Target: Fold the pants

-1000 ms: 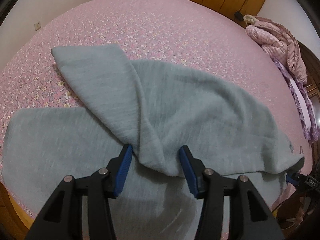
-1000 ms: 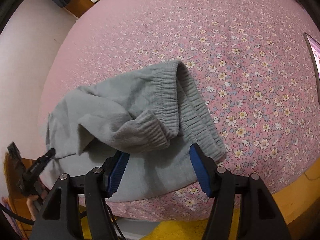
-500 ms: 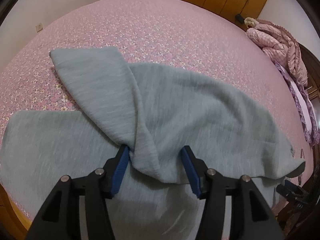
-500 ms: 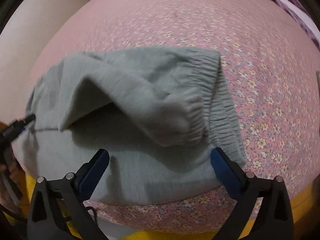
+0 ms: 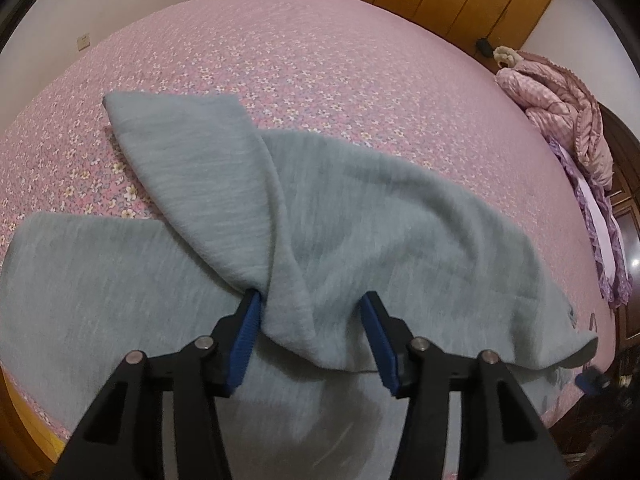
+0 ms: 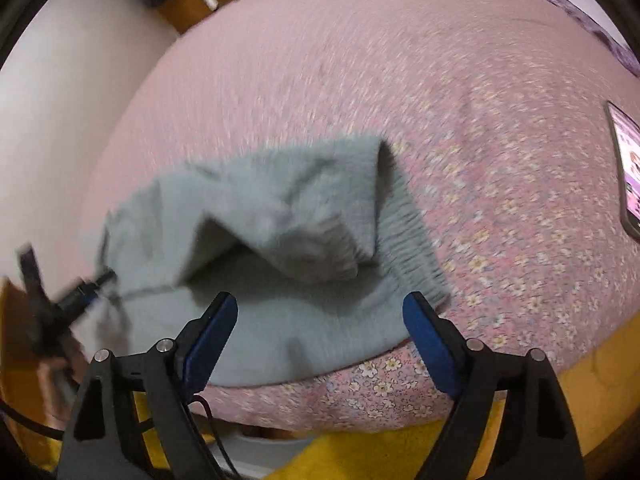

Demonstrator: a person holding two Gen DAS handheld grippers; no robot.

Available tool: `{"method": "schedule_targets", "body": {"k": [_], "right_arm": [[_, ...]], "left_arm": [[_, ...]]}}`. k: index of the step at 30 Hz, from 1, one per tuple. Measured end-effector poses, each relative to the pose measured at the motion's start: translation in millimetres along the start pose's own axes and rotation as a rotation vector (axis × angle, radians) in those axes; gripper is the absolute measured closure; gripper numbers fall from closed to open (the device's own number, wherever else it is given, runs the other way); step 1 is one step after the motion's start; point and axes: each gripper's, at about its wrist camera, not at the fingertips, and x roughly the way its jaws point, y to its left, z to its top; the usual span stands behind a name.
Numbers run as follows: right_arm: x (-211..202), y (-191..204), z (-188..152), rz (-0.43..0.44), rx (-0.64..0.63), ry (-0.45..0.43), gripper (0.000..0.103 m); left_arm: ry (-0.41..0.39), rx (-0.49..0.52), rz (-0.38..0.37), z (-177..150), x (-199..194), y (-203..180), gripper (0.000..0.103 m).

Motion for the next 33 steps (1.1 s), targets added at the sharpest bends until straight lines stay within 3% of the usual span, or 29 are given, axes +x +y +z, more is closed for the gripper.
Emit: {"method": "schedule_targets", "body": {"k": [5, 8, 12, 15, 17, 20, 25, 33], "right_arm": [[-4.2, -21.4, 12.9, 0.099, 0.139, 0.011, 0.016], [5.6, -40.4, 19.5, 0.205, 0.278, 0.068, 0.016], [27.5, -46.6, 23.0, 0.234, 0.363, 0.134, 0.017], [33.9, -40.2, 28.4, 0.195, 0.328, 0.156, 0.036], [37.2, -31.8, 37.1, 0.178, 0.295, 0.152, 0.061], [20.4, -25.3, 46.9, 0.183, 0.239, 0.110, 0.074], [-14.4, -14.3, 51.9, 0.135, 0.079, 0.025, 0.075], [6.8, -42.4, 5.4, -0.049, -0.077, 0.129, 0.073]], "left_arm": [[0.001, -0.021, -0.007, 3.1, -0.6, 6.2, 0.064], [-0.001, -0.008, -0.001, 5.3, 0.1, 10.1, 0.080], [-0.003, -0.023, -0.037, 7.9, -5.1, 17.1, 0.093], [-0.026, 0.001, -0.056, 6.8, -19.9, 18.9, 0.095], [-0.042, 0.012, -0.059, 4.3, -33.1, 21.5, 0.095], [-0.038, 0.017, -0.092, -4.3, -50.0, 27.3, 0.095], [-0.005, 0.063, -0.114, -35.2, -67.8, 30.3, 0.095], [0.118, 0.070, -0.079, -82.1, -44.0, 33.4, 0.095]]}}
